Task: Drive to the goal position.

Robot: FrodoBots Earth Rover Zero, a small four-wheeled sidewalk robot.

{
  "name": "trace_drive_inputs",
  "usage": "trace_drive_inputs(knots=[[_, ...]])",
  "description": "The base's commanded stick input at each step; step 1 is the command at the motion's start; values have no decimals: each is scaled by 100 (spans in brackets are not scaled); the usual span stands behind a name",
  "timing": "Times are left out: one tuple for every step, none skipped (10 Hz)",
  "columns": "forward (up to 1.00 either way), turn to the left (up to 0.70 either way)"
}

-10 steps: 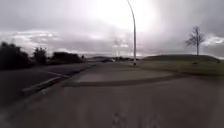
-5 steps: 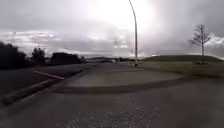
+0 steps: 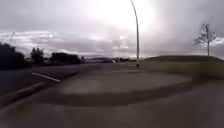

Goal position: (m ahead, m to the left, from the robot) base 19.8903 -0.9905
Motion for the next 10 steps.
trace_drive_inputs(knots=[[100,0],[100,0],[100,0],[100,0],[100,0],[100,0],[100,0],[100,0],[100,0],[100,0]])
